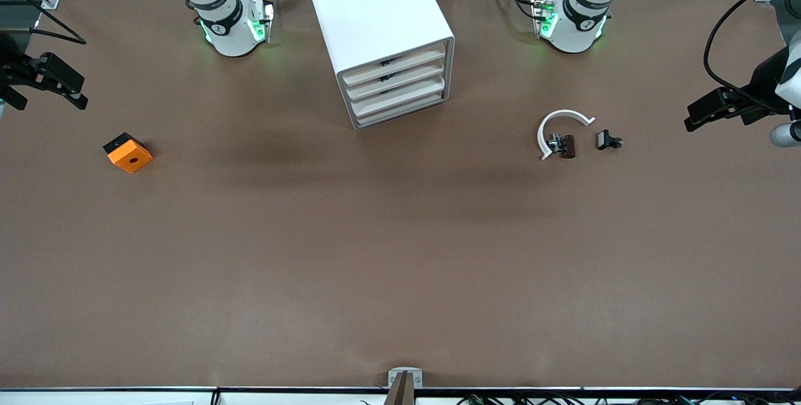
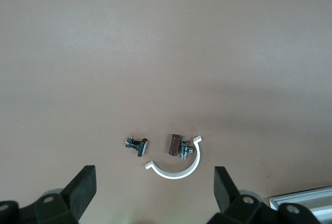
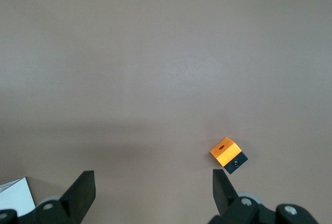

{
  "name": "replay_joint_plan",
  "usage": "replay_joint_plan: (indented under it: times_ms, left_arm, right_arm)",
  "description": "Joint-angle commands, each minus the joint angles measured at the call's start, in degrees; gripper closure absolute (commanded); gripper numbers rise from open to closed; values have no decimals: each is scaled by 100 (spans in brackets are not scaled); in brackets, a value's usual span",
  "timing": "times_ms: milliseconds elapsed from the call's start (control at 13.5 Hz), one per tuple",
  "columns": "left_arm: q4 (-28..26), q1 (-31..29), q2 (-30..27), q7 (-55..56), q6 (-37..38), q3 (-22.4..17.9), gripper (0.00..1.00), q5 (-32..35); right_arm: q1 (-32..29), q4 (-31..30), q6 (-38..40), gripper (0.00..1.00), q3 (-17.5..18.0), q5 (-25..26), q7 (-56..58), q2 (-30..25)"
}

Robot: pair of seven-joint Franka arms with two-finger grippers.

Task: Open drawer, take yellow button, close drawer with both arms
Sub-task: 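Move the left gripper from rest toward the white drawer cabinet front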

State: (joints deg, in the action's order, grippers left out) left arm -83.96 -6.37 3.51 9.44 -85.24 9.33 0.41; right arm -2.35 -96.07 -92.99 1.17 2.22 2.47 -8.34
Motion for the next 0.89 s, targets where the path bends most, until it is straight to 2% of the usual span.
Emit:
replay_joint_plan:
  times_ms: [0, 295, 517, 812]
  left_arm:
    - [99, -14, -52, -91, 200, 24, 0, 12]
    - [108, 21, 35, -91, 218, 16, 0, -14]
    - [99, 345, 544, 197, -53, 77, 0, 3]
    - [99, 846, 1290, 1723, -265, 104, 0, -84]
  right_arm:
    - [-126, 149, 97, 0, 76, -125, 52, 60]
    - [-126, 149, 97, 0, 76, -125, 52, 60]
    - [-117, 149, 97, 0, 76, -125, 52, 60]
    - [-126, 149, 79, 0, 76, -125, 52, 60]
